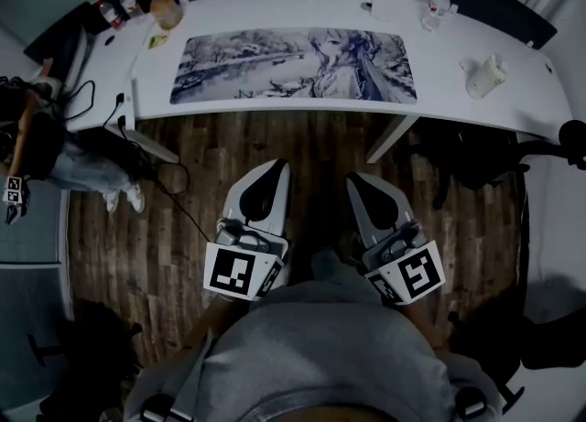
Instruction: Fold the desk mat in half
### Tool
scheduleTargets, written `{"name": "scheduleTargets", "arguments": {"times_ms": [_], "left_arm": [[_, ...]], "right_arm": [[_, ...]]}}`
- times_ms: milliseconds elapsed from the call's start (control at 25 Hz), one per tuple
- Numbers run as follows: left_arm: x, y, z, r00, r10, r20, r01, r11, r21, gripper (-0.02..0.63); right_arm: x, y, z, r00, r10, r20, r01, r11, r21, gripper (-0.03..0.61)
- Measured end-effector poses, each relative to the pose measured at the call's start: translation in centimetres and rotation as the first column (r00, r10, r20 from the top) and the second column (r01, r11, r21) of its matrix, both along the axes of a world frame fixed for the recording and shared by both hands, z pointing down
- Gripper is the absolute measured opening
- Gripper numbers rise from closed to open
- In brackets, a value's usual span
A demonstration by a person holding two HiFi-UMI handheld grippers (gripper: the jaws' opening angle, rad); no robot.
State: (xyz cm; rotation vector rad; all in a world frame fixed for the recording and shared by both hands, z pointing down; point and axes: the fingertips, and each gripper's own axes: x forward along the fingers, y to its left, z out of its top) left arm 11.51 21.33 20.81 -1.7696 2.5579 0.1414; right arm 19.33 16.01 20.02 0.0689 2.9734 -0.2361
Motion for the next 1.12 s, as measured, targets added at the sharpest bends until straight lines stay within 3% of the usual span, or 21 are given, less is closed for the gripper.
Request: {"name": "scheduleTargets", "arguments": {"times_ms": [480,1120], "left_arm": [[-1.9,-8.5,-0.3,0.999,-0.029,0.019,0.03,0.999,-0.033,-0.003],[-4.3,-9.6,0.1,0.999,-0.029,0.018,0.03,0.999,-0.034,-0.003]], "right_arm": [[-2.3,-7.9,0.3,0.998,-0.06,0.011,0.06,0.998,-0.024,0.002],[-5.2,-9.6,1.1,0.998,-0.06,-0.025,0.06,0.998,-0.022,0.002]]}}
